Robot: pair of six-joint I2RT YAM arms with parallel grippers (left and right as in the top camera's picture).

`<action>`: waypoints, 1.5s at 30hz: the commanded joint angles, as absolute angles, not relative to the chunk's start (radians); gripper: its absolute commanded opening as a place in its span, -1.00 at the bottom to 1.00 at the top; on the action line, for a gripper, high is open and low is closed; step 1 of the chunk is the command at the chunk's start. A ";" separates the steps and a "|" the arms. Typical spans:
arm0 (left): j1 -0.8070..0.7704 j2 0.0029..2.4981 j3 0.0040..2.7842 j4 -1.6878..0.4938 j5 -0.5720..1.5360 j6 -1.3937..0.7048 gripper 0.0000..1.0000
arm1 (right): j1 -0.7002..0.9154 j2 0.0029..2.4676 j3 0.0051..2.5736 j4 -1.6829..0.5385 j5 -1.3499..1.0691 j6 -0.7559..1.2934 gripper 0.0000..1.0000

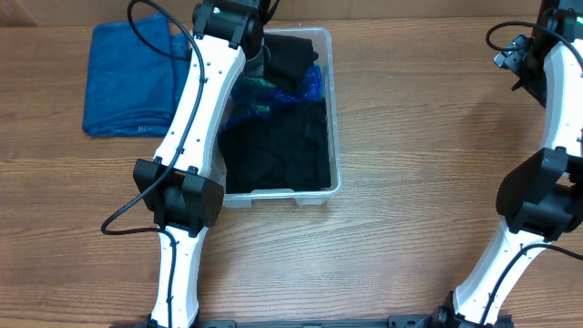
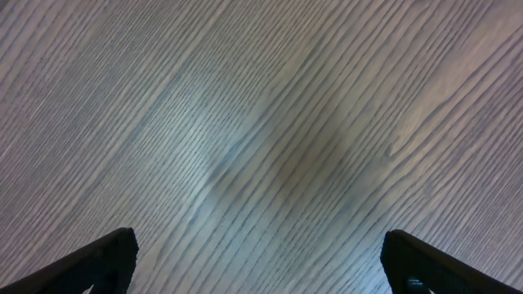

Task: Pack container
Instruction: 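Release and push the black cloth down into the container with the left gripper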

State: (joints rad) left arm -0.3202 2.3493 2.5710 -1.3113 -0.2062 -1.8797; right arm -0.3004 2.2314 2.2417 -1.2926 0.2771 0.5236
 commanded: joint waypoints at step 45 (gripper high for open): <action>-0.322 2.334 2.470 -0.811 0.139 -1.634 1.00 | -0.304 2.230 2.243 -1.287 0.290 0.528 1.00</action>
